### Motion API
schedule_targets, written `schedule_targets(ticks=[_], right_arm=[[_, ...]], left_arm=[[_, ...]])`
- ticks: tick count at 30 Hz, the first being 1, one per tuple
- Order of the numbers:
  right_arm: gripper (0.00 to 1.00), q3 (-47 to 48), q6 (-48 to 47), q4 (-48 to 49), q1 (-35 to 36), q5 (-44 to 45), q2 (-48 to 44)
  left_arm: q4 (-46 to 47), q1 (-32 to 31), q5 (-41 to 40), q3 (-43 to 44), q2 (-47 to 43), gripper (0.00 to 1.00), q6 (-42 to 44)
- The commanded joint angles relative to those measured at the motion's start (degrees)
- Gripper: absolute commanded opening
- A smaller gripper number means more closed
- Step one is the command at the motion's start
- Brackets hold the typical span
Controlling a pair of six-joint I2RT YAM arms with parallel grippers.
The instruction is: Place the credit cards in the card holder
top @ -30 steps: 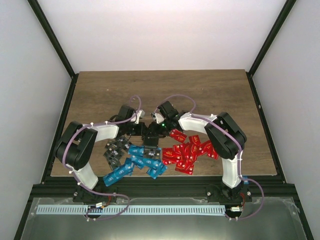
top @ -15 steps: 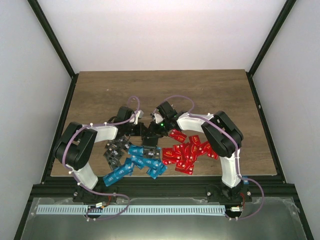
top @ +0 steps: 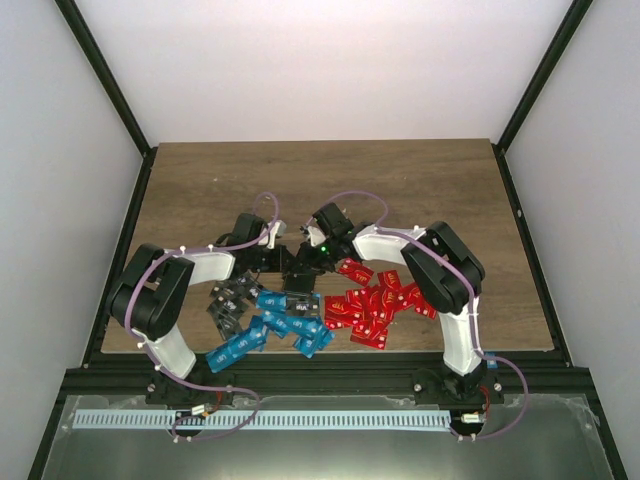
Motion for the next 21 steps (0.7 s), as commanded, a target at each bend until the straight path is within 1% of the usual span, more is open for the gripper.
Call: schedule_targets(ticks=[1,3,10,16,21], right_arm=[[0.17,3.45,0.32,1.18,0.6,-0.9,1.04],[0.16,3.66,0.32,1.41,0.6,-1.19,1.17],[0.01,4.37,0.06,0.95,0.6,-1.35,1.78],[0.01,3.87,-0.38,-0.43,0.59,-0.57,0.36],[0.01,3.52,-1.28,-3.27,0.63,1.84,-2.17]], left_arm=[[-0.76,0.17,0.32,-1.19,-0.1,0.09,0.27],[-0.71,0.18,0.33,-1.3,0.03,0.08,0.21],[-0.54,0.17,0.51,-1.47,-0.03,0.08,0.18],[-0.64,0.17,0.39,-1.46,-0.25,0.08,0.32],[-1.28,0.18,-0.95,-1.63,-0.67,0.08,0.62]])
